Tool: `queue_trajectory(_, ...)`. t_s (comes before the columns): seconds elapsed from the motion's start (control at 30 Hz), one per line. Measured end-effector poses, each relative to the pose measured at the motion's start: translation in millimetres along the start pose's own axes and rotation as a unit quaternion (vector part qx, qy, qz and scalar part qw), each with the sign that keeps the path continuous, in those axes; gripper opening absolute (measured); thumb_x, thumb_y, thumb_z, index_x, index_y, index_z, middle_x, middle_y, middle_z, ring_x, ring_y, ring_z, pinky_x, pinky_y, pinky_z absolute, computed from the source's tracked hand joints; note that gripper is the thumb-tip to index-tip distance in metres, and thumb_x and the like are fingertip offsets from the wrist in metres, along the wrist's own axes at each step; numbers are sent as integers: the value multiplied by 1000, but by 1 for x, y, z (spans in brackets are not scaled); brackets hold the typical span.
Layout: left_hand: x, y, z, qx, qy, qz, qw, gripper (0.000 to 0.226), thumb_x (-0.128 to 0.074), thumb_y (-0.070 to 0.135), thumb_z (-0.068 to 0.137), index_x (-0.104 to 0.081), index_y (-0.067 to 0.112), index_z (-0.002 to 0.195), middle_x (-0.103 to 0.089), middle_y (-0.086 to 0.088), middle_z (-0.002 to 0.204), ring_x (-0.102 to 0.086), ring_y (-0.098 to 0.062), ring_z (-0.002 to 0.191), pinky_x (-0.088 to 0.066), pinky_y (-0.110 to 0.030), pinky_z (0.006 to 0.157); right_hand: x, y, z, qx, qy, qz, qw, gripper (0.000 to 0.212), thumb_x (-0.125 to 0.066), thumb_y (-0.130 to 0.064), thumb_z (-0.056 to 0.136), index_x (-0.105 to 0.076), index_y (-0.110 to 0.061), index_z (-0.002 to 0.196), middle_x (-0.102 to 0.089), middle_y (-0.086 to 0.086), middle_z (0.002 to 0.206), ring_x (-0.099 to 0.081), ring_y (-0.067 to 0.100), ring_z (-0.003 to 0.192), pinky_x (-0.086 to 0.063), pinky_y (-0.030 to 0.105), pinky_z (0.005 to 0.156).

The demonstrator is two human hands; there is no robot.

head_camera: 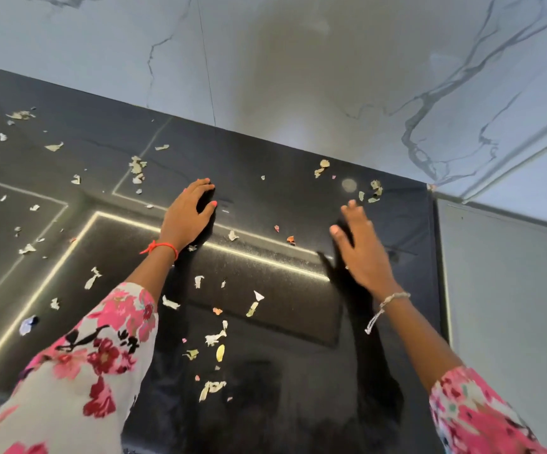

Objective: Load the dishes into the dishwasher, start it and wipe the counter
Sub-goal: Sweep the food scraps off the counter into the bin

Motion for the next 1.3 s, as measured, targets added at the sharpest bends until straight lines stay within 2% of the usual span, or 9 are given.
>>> queue_trajectory(0.2, 2, -4, 1, 2, 28, 0, 1000, 37, -55, 29, 91, -53, 22, 127, -45, 11, 140, -42, -8, 129, -37, -31, 103, 20, 80, 85, -81, -25, -106, 991, 69, -35, -50, 95, -16, -10, 148, -10, 8, 157, -6, 22, 145, -8, 40, 119)
queue_trajectory(0.33, 2, -4, 1, -2, 32, -2, 999, 38, -56, 28, 90, -53, 21, 128, -46, 10, 140, -43, -9, 128, -36, -25, 100, -4, 59, 73, -111, -30, -133, 985, 77, -23, -59, 93, -15, -5, 148, -7, 15, 156, -2, 26, 145, -3, 40, 119)
queue_trajectory(0.43, 3, -3, 0, -1, 35, -6, 999, 38, -57, 27, 90, -54, 20, 127, -47, 9, 140, -44, -9, 128, -34, -22, 99, -37, -11, 27, -29, -25, -98, 994, 81, -13, -64, 90, -21, -7, 147, -11, 11, 156, -3, 22, 145, -4, 38, 119)
queue_trajectory(0.57, 5, -3, 1, -1, 37, -8, 999, 37, -57, 26, 90, -54, 19, 127, -47, 8, 140, -41, -9, 130, -32, -24, 102, -72, -81, 2, 94, -119, 10, 988, 74, -15, -64, 90, -14, -19, 150, -1, -8, 157, 3, 4, 144, 1, 27, 118)
queue_trajectory(0.7, 4, -3, 0, 3, 31, -13, 999, 37, -58, 25, 90, -54, 19, 127, -47, 8, 140, -38, -8, 132, -30, -23, 105, -41, -45, 91, 49, -34, -27, 998, 68, -22, -56, 96, -16, -14, 149, -5, 1, 157, -2, 13, 145, -2, 33, 119)
queue_trajectory(0.87, 4, -2, -1, 5, 31, -12, 999, 37, -58, 25, 90, -54, 20, 127, -46, 9, 140, -39, -8, 131, -30, -22, 102, -43, 4, 142, -6, -93, -98, 991, 72, -29, -56, 94, -18, -11, 148, -5, 9, 158, -5, 26, 145, -9, 40, 117)
queue_trajectory(0.97, 4, -3, -1, 7, 29, -13, 999, 37, -57, 25, 90, -54, 20, 127, -46, 9, 140, -39, -8, 132, -30, -22, 102, -54, -9, 118, 16, -87, -133, 987, 78, -25, -60, 93, -13, -7, 149, -3, 13, 157, 2, 23, 146, 0, 35, 118)
queue_trajectory(1.13, 3, -4, -1, 12, 30, -16, 999, 37, -57, 26, 90, -54, 21, 127, -46, 9, 141, -38, -8, 132, -31, -24, 103, -72, -72, 40, 145, -162, -22, 976, 81, -11, -71, 85, -14, -21, 149, -5, -1, 158, 1, 9, 144, -2, 31, 118)
queue_trajectory(1.3, 3, -5, 0, 12, 27, -18, 999, 37, -57, 26, 90, -54, 21, 127, -46, 9, 140, -38, -8, 132, -33, -27, 104, -49, -35, 82, 27, -77, -29, 996, 76, -17, -64, 91, -15, -15, 149, -8, 2, 157, -2, 13, 145, -1, 31, 117)
Point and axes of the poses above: each hand's wrist, its own z-axis towards the middle knuckle, its own x-axis out of the back of the hand, y = z × x, the point moved 9 cm from there along z, towards the middle knuckle
